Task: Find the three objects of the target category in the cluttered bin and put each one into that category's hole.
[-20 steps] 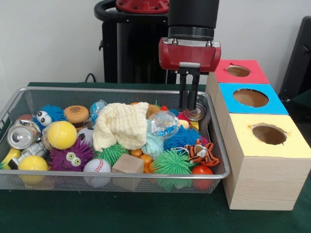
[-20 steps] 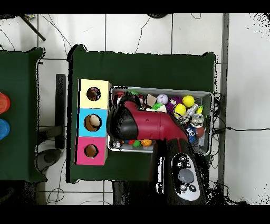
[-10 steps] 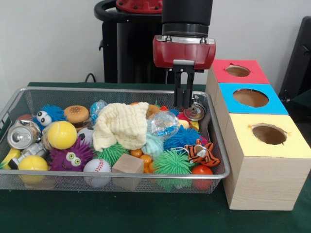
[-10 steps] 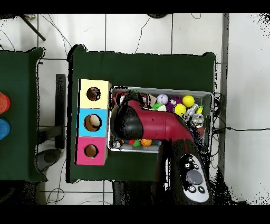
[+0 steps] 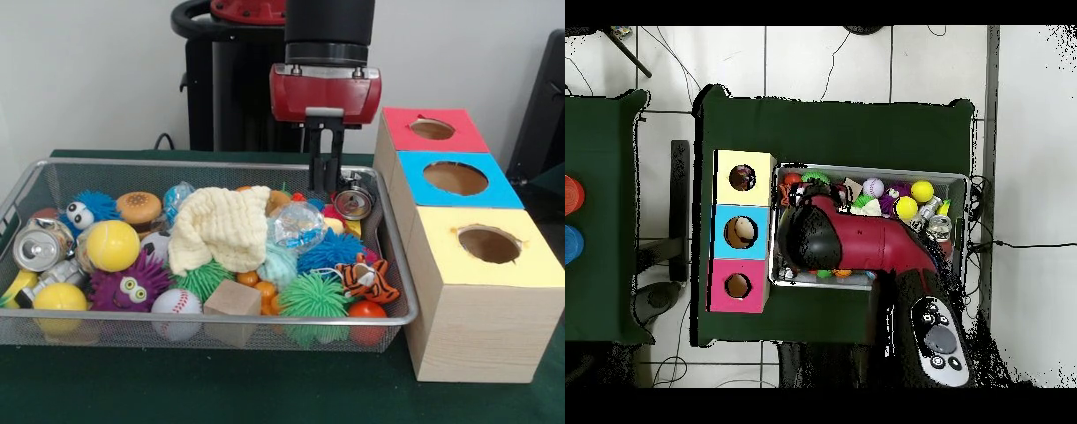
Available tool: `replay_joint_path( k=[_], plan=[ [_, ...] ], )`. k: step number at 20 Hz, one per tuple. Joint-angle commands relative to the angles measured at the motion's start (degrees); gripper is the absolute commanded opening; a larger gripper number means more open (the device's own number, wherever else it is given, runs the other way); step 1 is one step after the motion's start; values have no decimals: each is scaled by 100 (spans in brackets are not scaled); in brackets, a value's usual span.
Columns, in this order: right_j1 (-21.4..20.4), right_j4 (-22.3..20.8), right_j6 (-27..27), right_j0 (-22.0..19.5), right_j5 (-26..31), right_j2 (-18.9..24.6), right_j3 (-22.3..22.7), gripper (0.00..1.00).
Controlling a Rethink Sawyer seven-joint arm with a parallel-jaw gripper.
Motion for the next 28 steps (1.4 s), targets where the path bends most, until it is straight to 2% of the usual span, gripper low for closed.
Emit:
replay_joint_path(
  k=[1, 2, 3, 14, 15, 21, 28],
  plan=[
    [63, -306, 207, 7, 311, 423, 413, 0],
    [66, -323, 203, 6, 257, 435, 408, 0],
    [67, -287, 186, -2, 354, 454, 437, 100],
    [12, -278, 304, -1, 119, 492, 518, 100],
    [-42, -296, 319, -54, -31, 576, 561, 100],
    [-1, -238, 401, 89, 174, 361, 533, 100],
    [-78, -300, 305, 69, 141, 390, 478, 100]
  ],
)
